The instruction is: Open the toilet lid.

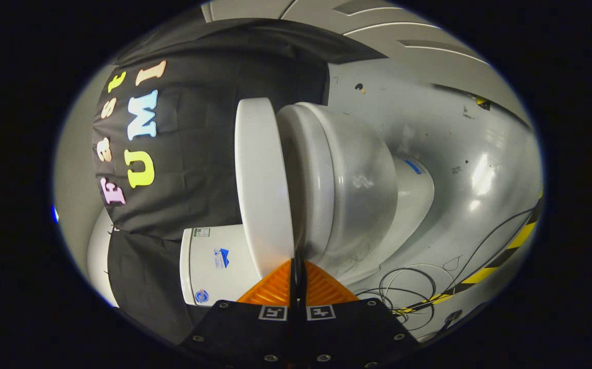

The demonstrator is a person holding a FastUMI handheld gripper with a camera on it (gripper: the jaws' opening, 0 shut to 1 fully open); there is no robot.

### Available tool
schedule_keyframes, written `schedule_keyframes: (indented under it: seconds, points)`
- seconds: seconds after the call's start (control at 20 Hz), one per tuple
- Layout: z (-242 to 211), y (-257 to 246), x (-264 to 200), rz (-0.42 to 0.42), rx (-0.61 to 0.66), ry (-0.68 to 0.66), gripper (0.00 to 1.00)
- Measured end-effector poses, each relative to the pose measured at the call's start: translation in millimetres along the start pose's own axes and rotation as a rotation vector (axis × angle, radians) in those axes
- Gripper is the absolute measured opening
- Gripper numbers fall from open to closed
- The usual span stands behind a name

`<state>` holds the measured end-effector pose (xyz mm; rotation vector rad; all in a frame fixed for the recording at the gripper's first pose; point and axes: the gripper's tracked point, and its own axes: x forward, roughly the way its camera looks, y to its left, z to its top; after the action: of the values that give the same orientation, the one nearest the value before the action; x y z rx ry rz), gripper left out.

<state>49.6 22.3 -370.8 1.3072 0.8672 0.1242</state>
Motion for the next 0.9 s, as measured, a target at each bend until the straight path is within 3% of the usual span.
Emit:
schedule_keyframes:
  seconds: [0.9]
  points:
    - [-5,54,-14,-0.045,-0.167,-0.015,0.0]
